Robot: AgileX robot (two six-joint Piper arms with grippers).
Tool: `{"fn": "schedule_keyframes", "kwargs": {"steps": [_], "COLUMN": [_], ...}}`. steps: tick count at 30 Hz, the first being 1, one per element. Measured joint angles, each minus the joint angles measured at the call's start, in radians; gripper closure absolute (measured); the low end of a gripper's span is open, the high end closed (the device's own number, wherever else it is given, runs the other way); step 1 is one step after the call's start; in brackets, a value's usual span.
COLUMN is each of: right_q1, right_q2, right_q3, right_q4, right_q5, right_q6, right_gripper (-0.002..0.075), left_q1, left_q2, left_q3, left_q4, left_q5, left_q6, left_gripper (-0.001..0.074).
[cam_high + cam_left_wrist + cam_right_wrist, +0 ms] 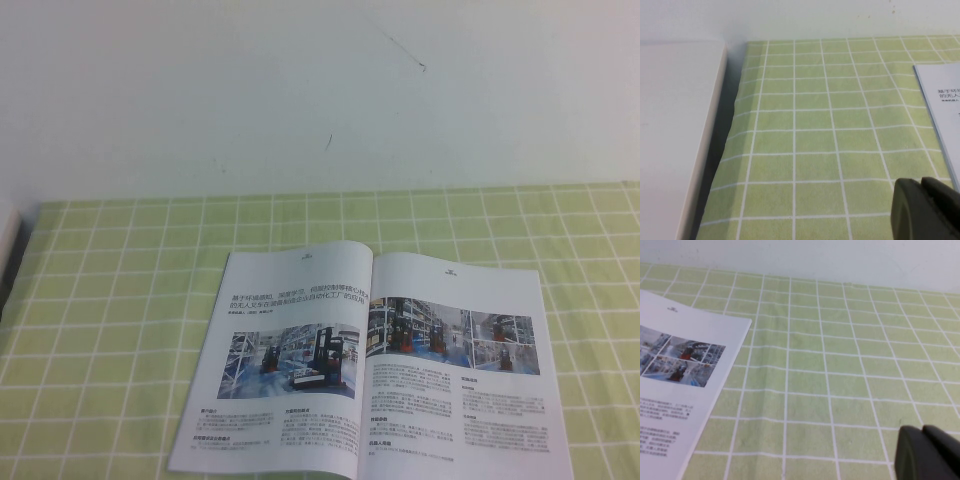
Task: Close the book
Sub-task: 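Close the open booklet and leave it lying on the table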
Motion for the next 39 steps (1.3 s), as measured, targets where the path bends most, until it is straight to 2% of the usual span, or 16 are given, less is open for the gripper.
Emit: {"fn": "schedule_keyframes", "kwargs": {"steps": [5,13,19,27,33,36,39], "right_q1": [0.0,0.0,0.0,0.0,0.0,0.0,0.0], "right_q2": [0.0,0.0,0.0,0.0,0.0,0.0,0.0], "right_q3": [0.009,0.009,0.009,0.009,0.009,0.009,-0.002], "right_q4": [0.0,0.0,-0.001,-0.001,-0.001,-0.01,-0.034], "right_q5": [-0.106,-0.528,-0.755,-0.825,-0.84,-0.84,-0.771], "right_q6": [0.0,0.002,0.004,0.061,0.072,0.072,0.072], "right_gripper": [0.0729,0.0729,0.0729,0.0729,0.0729,0.0729,0.0729], "left_q1": [0.0,0.0,0.0,0.0,0.0,0.0,0.0], "left_q2": [0.0,0.0,0.0,0.0,0.0,0.0,0.0], "left_q3": [0.007,0.007,0.007,0.007,0.007,0.007,0.007], "left_q4": [0.019,0.175,0.239,0.371,0.462,0.466,0.365], "left_q5": [-0.121,-0.665,-0.913,-1.059,-1.163,-1.136,-1.035], "left_q6": [0.0,0.002,0.011,0.011,-0.116,-0.129,-0.196], "left_gripper": [0.0738,0.0738,0.0738,0.0738,0.0738,0.0738,0.0738]}}
